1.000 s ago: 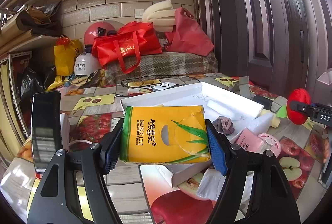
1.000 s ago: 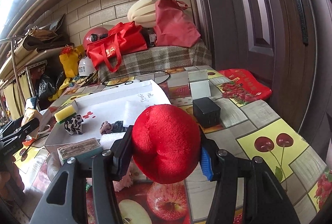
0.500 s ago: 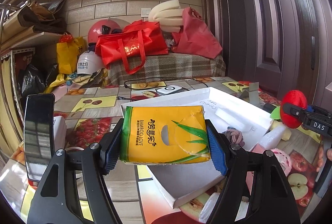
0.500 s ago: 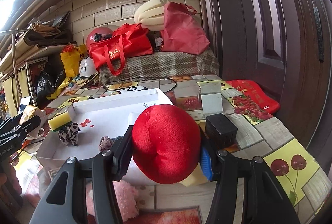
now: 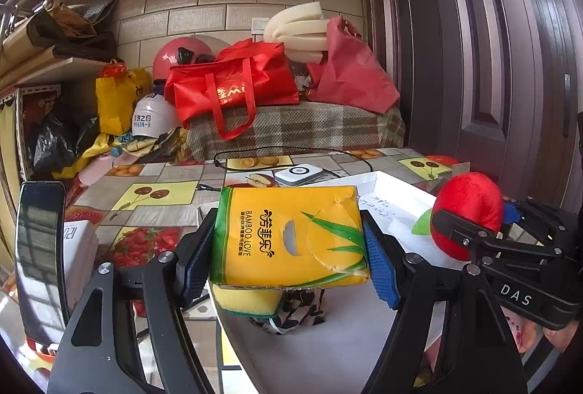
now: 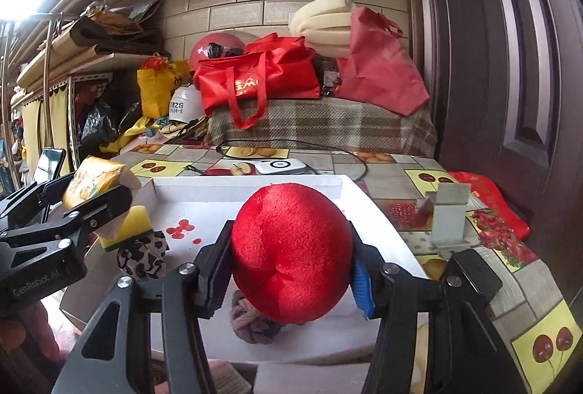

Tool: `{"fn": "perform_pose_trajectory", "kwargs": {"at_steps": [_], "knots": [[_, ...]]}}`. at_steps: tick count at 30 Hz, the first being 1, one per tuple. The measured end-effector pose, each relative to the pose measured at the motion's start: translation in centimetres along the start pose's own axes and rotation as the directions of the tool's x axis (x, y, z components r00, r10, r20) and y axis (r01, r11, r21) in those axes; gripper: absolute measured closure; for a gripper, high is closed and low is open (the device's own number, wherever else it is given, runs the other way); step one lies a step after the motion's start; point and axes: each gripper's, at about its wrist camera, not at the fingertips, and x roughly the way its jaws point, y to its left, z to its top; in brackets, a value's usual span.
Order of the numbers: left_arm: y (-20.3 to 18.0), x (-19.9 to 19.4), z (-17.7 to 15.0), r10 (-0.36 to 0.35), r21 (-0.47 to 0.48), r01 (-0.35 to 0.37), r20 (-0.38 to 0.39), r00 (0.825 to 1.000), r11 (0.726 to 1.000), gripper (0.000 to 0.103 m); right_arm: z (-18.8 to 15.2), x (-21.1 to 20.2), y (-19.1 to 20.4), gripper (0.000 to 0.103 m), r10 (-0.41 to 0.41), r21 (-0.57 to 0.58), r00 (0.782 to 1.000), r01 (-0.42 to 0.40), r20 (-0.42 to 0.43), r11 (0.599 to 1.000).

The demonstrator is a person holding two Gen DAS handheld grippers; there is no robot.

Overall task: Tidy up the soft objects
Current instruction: 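Carry the tissue pack and plush apple into the white box and release both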

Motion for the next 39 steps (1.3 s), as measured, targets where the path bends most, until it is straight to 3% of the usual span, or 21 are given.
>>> {"fn": "perform_pose_trajectory", "kwargs": {"at_steps": [12, 15, 19, 33, 39], "knots": [[-0.9, 1.9, 0.3, 0.008, 0.033, -0.007, -0.051, 0.999, 0.999, 0.03, 0.2, 1.1, 0.2, 0.045, 0.03, 0.008, 0.999, -0.03, -0.035, 1.0], [-0.9, 1.7, 0.3, 0.017, 0.029, -0.016, -0.041, 0.999, 0.999, 0.024, 0.2, 1.4, 0.3, 0.041, 0.033, 0.004, 0.998, -0.033, -0.05, 0.999], [-0.2, 1.8, 0.3, 0.051, -0.003, -0.051, -0.046, 0.998, 0.999, 0.01, 0.2, 1.3, -0.5, 0.019, -0.002, 0.048, 0.999, 0.004, -0.046, 0.999], [0.1, 1.7, 0.2, 0.072, -0.02, -0.073, -0.037, 0.997, 0.997, 0.002, 0.2, 0.7, -0.1, 0.017, -0.011, 0.033, 1.0, 0.012, -0.014, 0.999], [0.4, 0.6, 0.1, 0.047, -0.026, -0.047, -0.009, 0.999, 0.999, 0.0, 0.2, -0.1, -0.3, 0.015, -0.022, 0.046, 0.999, 0.02, 0.029, 0.999]]}}
